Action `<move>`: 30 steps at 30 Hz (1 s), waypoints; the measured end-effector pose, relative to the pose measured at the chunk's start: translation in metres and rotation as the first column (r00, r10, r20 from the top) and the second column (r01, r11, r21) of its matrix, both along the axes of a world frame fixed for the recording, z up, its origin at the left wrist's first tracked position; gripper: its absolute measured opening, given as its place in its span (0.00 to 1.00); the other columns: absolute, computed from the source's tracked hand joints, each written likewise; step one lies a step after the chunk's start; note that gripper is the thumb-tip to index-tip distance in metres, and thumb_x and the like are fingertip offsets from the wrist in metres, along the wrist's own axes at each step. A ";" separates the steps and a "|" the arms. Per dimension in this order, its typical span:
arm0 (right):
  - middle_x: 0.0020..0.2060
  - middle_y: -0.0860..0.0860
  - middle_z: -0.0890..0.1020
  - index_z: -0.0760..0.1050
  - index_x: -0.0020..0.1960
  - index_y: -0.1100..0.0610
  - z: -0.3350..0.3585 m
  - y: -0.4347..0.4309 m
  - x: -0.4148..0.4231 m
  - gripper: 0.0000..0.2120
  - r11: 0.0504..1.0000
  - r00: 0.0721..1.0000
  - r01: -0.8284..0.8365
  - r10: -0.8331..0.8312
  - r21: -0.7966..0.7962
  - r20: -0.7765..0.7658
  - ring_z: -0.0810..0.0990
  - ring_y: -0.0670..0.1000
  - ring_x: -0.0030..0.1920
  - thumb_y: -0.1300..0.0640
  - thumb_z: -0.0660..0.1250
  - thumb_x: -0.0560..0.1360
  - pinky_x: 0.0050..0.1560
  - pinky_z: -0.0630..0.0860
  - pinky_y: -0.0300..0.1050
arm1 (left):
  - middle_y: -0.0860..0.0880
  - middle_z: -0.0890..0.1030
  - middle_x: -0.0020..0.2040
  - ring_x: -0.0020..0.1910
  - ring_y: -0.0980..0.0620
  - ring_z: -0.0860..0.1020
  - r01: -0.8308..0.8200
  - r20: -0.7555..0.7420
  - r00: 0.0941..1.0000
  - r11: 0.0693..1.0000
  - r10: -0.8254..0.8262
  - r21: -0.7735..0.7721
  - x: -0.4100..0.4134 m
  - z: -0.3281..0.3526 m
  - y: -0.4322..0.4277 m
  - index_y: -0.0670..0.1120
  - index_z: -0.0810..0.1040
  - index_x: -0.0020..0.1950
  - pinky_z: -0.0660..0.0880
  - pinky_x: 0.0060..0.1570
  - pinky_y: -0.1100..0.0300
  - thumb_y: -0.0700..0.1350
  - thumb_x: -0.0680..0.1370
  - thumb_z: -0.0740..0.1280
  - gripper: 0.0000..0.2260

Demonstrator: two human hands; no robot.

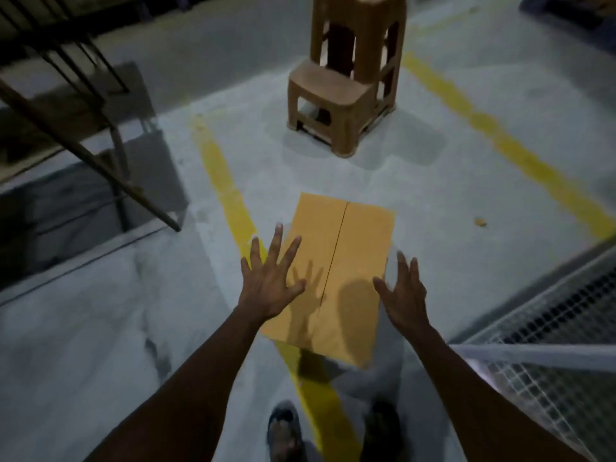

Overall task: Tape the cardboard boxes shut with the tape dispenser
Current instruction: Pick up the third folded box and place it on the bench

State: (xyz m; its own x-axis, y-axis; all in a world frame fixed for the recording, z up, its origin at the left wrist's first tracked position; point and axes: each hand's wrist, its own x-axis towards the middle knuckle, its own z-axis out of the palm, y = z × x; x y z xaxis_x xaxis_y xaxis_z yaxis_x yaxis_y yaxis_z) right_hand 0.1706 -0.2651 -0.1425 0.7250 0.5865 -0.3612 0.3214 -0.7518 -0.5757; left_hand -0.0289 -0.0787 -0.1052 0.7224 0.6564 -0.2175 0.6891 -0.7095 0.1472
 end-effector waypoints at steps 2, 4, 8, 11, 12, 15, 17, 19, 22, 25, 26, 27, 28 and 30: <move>0.79 0.54 0.46 0.45 0.79 0.46 -0.077 0.017 0.008 0.39 0.998 0.999 0.047 -0.047 -0.052 -0.001 0.54 0.66 0.75 0.35 0.58 0.76 0.68 0.58 0.69 | 0.55 0.33 0.79 0.76 0.29 0.49 0.029 -0.024 0.999 1.000 -0.029 -0.002 0.004 -0.079 0.039 0.63 0.41 0.79 0.63 0.63 0.29 0.72 0.70 0.49 0.40; 0.79 0.55 0.46 0.45 0.79 0.47 -0.156 0.034 0.014 0.38 0.985 0.988 0.155 -0.155 -0.073 0.011 0.56 0.67 0.74 0.37 0.60 0.77 0.68 0.59 0.68 | 0.57 0.34 0.79 0.76 0.30 0.50 0.004 -0.032 0.999 0.999 -0.005 -0.044 0.011 -0.161 0.076 0.65 0.40 0.78 0.63 0.63 0.29 0.74 0.68 0.49 0.41; 0.78 0.57 0.49 0.47 0.79 0.51 -0.254 0.052 0.019 0.37 0.932 0.935 0.356 -0.353 -0.064 0.042 0.57 0.67 0.74 0.43 0.62 0.78 0.69 0.58 0.65 | 0.59 0.34 0.79 0.76 0.31 0.49 -0.133 -0.011 0.991 0.978 0.133 -0.162 0.021 -0.267 0.110 0.66 0.40 0.78 0.62 0.65 0.29 0.73 0.71 0.60 0.42; 0.78 0.57 0.47 0.47 0.79 0.52 -0.308 0.064 0.020 0.38 0.943 0.943 0.331 -0.329 -0.025 0.051 0.59 0.66 0.74 0.41 0.62 0.78 0.69 0.60 0.63 | 0.57 0.30 0.78 0.76 0.30 0.51 -0.184 0.010 0.981 0.949 0.192 -0.255 0.023 -0.330 0.119 0.66 0.39 0.78 0.62 0.67 0.31 0.73 0.69 0.64 0.46; 0.78 0.56 0.47 0.46 0.79 0.51 -0.321 0.066 0.021 0.39 0.953 0.952 0.301 -0.299 -0.029 0.058 0.59 0.65 0.74 0.40 0.62 0.77 0.68 0.61 0.62 | 0.55 0.29 0.78 0.75 0.30 0.55 -0.182 0.016 0.981 0.945 0.193 -0.273 0.024 -0.345 0.120 0.64 0.39 0.78 0.63 0.68 0.35 0.73 0.69 0.65 0.47; 0.78 0.53 0.45 0.47 0.79 0.45 -0.341 0.071 0.020 0.40 0.974 0.972 0.220 -0.215 -0.053 0.096 0.58 0.67 0.73 0.36 0.63 0.75 0.66 0.62 0.65 | 0.54 0.29 0.78 0.70 0.34 0.66 -0.131 0.032 0.989 0.957 0.144 -0.259 0.029 -0.369 0.114 0.61 0.41 0.79 0.69 0.65 0.45 0.74 0.67 0.66 0.50; 0.78 0.50 0.44 0.48 0.77 0.41 -0.345 0.071 0.018 0.42 0.974 0.974 0.209 -0.199 -0.092 0.104 0.59 0.69 0.71 0.34 0.66 0.72 0.63 0.64 0.68 | 0.57 0.30 0.78 0.67 0.34 0.65 -0.105 -0.023 0.994 0.963 0.103 -0.248 0.035 -0.371 0.110 0.63 0.43 0.79 0.72 0.60 0.45 0.74 0.66 0.67 0.50; 0.79 0.48 0.46 0.52 0.77 0.39 -0.344 0.068 0.014 0.41 0.978 0.978 0.176 -0.160 -0.113 0.136 0.60 0.68 0.70 0.33 0.67 0.70 0.62 0.64 0.67 | 0.60 0.32 0.78 0.66 0.35 0.63 -0.076 -0.062 0.996 0.973 0.064 -0.217 0.036 -0.363 0.106 0.64 0.47 0.79 0.74 0.55 0.46 0.74 0.66 0.67 0.48; 0.79 0.49 0.52 0.60 0.76 0.42 -0.322 0.064 0.009 0.38 0.991 0.977 0.132 -0.127 -0.018 0.172 0.60 0.63 0.72 0.33 0.67 0.70 0.63 0.65 0.65 | 0.61 0.37 0.79 0.64 0.36 0.64 -0.044 -0.065 0.997 0.988 0.035 -0.147 0.033 -0.334 0.104 0.64 0.50 0.78 0.76 0.52 0.48 0.76 0.65 0.65 0.47; 0.78 0.49 0.56 0.67 0.73 0.47 -0.265 0.070 0.007 0.33 0.981 0.972 0.182 -0.189 0.062 0.137 0.59 0.57 0.75 0.42 0.72 0.71 0.68 0.61 0.59 | 0.62 0.40 0.79 0.62 0.38 0.65 -0.058 -0.068 0.996 0.992 0.051 -0.110 0.031 -0.272 0.104 0.64 0.52 0.78 0.76 0.52 0.49 0.77 0.64 0.64 0.46; 0.78 0.47 0.57 0.68 0.72 0.45 -0.238 0.073 0.007 0.32 0.981 0.972 0.185 -0.192 0.059 0.138 0.59 0.55 0.75 0.42 0.72 0.71 0.68 0.60 0.59 | 0.62 0.41 0.79 0.63 0.37 0.65 -0.060 -0.062 0.997 0.993 0.054 -0.105 0.030 -0.245 0.106 0.64 0.52 0.78 0.76 0.53 0.48 0.77 0.64 0.63 0.46; 0.78 0.45 0.56 0.68 0.71 0.43 -0.207 0.077 0.008 0.31 0.980 0.971 0.189 -0.195 0.056 0.137 0.59 0.54 0.75 0.41 0.72 0.71 0.69 0.60 0.59 | 0.62 0.42 0.79 0.63 0.37 0.65 -0.060 -0.051 0.997 0.993 0.055 -0.105 0.030 -0.215 0.108 0.64 0.53 0.78 0.76 0.53 0.47 0.77 0.64 0.63 0.46; 0.77 0.43 0.56 0.69 0.70 0.41 -0.172 0.080 0.010 0.30 0.978 0.969 0.200 -0.206 0.060 0.133 0.60 0.53 0.75 0.41 0.72 0.70 0.69 0.59 0.59 | 0.62 0.43 0.79 0.64 0.37 0.64 -0.063 -0.042 0.997 0.992 0.058 -0.109 0.032 -0.182 0.110 0.64 0.53 0.78 0.76 0.54 0.47 0.77 0.65 0.63 0.45; 0.77 0.43 0.57 0.71 0.69 0.41 -0.099 0.086 0.015 0.28 0.975 0.967 0.209 -0.218 0.079 0.135 0.60 0.52 0.75 0.43 0.73 0.70 0.70 0.60 0.57 | 0.62 0.43 0.80 0.64 0.37 0.64 -0.071 -0.027 0.997 0.993 0.069 -0.099 0.034 -0.108 0.114 0.64 0.54 0.78 0.76 0.54 0.46 0.77 0.65 0.62 0.44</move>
State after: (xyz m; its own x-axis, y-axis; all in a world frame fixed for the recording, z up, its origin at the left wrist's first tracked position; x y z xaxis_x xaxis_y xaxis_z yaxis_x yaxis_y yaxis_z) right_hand 0.1855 -0.1790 -0.2412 0.8769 0.4313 -0.2121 0.2397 -0.7749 -0.5849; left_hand 0.0048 0.0350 -0.2136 0.6694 0.6794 -0.3006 0.7406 -0.6422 0.1978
